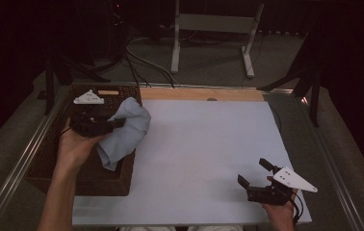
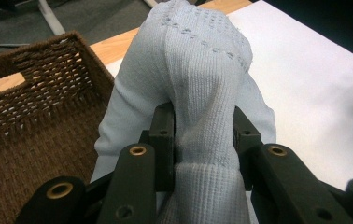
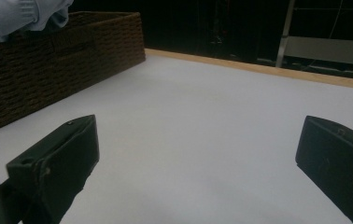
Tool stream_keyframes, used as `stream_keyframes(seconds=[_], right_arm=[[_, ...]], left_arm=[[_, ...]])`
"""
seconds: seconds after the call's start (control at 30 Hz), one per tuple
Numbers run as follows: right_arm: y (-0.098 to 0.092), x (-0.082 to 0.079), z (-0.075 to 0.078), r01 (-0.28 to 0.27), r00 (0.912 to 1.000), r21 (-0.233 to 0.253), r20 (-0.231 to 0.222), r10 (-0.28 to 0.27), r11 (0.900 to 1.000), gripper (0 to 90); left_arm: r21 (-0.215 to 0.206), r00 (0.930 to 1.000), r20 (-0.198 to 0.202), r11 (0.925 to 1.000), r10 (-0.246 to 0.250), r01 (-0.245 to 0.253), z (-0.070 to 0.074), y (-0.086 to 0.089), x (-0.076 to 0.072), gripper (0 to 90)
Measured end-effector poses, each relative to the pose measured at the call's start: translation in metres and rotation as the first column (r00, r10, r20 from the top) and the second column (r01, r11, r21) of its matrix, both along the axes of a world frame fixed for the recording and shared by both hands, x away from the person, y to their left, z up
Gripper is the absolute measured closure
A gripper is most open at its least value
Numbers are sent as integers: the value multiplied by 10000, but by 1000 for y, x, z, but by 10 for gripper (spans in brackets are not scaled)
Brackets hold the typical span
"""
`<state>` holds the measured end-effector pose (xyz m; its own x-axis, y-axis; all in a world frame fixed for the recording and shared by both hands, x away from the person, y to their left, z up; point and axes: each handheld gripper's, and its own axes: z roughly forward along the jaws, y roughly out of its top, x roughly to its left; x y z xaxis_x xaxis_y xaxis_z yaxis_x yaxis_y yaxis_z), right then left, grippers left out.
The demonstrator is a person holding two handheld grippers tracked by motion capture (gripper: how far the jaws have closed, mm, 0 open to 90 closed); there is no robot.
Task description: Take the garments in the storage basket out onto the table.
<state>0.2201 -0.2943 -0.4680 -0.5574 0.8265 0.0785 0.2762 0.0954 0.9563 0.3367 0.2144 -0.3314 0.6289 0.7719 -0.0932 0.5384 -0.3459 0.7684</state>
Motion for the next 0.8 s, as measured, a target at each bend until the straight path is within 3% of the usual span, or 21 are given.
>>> stream_keyframes(seconds=[0.8], right_arm=[[-1,0,0,22,10000,33,-14,-22,10000,0]], left_arm=[[-72,9996,41,9995,-291,291,2,-25,7,713]])
